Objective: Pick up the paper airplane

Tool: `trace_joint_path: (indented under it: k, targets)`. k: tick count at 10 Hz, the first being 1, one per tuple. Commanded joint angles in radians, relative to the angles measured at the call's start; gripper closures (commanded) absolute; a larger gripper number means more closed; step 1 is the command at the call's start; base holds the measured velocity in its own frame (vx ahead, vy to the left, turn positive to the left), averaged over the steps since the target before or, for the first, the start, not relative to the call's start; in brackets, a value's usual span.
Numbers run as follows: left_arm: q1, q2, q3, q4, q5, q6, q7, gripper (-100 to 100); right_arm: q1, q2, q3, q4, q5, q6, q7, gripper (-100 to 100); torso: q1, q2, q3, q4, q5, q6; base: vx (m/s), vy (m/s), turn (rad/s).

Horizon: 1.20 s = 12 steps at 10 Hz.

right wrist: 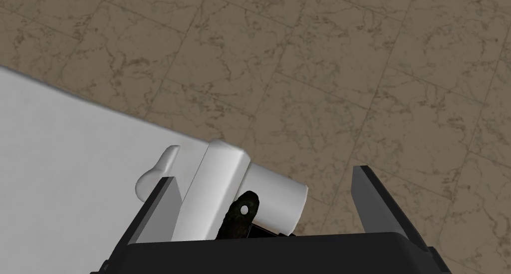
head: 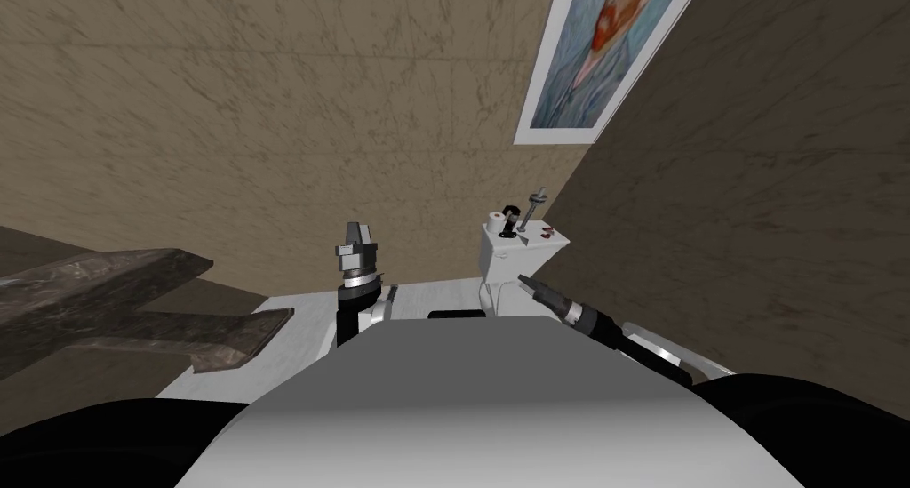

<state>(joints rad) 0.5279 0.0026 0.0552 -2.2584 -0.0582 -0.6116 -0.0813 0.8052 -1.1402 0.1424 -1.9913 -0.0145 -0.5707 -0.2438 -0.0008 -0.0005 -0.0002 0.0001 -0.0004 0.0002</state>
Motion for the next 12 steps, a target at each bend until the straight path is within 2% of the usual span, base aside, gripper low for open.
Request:
trace_joint_path:
  k: [1,7,8,11,12]
  targets:
    - [0.0,0.0,0.0,0.0,0.0,0.0,0.0,0,0.016,-0.05,-0.001,0.029,0.006,-0.003,-0.011,-100,0.0,0.0,0.0,0.0,0.0,0.0,0.004,-0.011,0.106]
    - [0.0,0.0,0.0,0.0,0.0,0.0,0.0,0,0.049,-0.225,-0.007,0.082,0.019,-0.006,-0.031,-100,0.0,-0.001,0.0,0.0,0.0,-0.001,0.006,-0.016,0.069]
    - [0.0,0.0,0.0,0.0,0.0,0.0,0.0,0,0.049,-0.235,-0.007,0.082,0.019,-0.006,-0.031,-100,0.0,-0.001,0.0,0.0,0.0,0.0,0.003,-0.009,-0.012]
    - [0.0,0.0,0.0,0.0,0.0,0.0,0.0,0,0.08,-0.331,-0.018,0.138,0.032,-0.008,-0.053,-100,0.0,-0.001,-0.001,0.0,0.0,0.0,0.01,-0.016,0.098]
    - [0.0,0.0,0.0,0.0,0.0,0.0,0.0,0,0.08,-0.365,-0.018,0.138,0.032,-0.008,-0.053,-100,0.0,-0.001,-0.001,0.0,0.0,0.0,0.013,-0.019,0.068]
